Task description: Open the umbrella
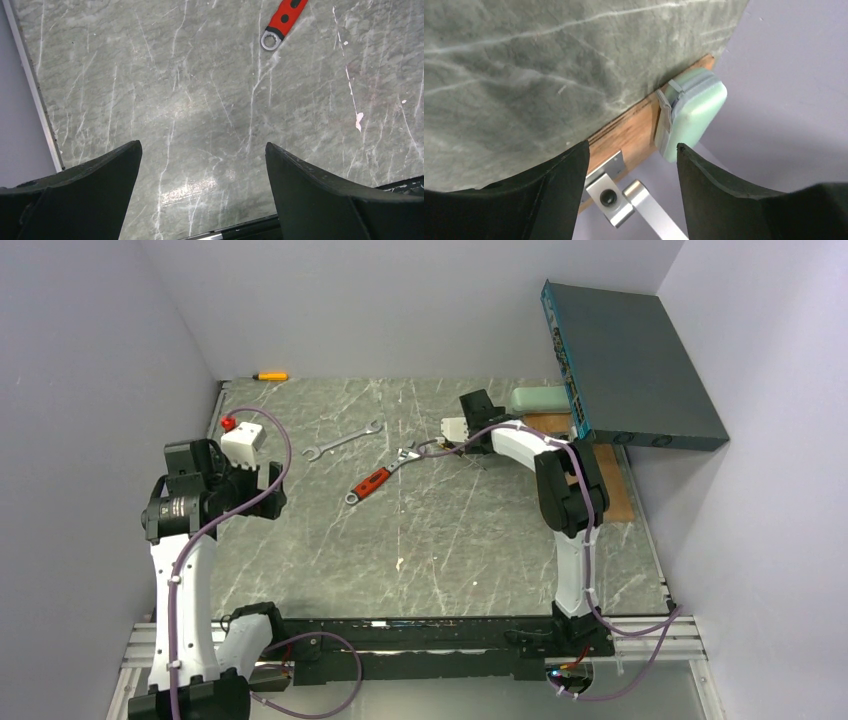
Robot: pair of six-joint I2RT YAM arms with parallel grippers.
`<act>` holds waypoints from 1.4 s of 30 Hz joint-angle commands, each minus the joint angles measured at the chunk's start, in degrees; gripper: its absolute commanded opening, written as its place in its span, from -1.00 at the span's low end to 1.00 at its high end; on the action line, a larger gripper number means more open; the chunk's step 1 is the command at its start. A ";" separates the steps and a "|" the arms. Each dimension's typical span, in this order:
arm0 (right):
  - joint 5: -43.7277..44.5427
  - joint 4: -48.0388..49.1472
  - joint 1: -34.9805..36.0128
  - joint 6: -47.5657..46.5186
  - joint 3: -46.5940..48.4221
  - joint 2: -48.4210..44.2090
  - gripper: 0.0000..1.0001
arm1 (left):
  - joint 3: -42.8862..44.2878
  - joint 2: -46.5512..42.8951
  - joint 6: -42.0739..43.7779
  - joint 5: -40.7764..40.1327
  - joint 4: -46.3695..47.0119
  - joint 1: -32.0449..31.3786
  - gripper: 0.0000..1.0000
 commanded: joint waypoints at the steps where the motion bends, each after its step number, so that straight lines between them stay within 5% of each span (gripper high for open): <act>1: -0.20 -0.64 -1.12 -3.58 5.07 3.13 0.30 | 1.83 0.30 -0.93 2.04 2.24 0.16 0.99; 19: 2.10 0.93 -4.35 -16.18 13.84 14.04 0.19 | 3.99 3.50 0.03 3.91 3.29 0.16 0.99; 42: 1.17 3.50 -7.37 -20.62 13.51 16.30 -0.11 | 4.06 4.94 -0.81 5.00 4.07 0.16 0.99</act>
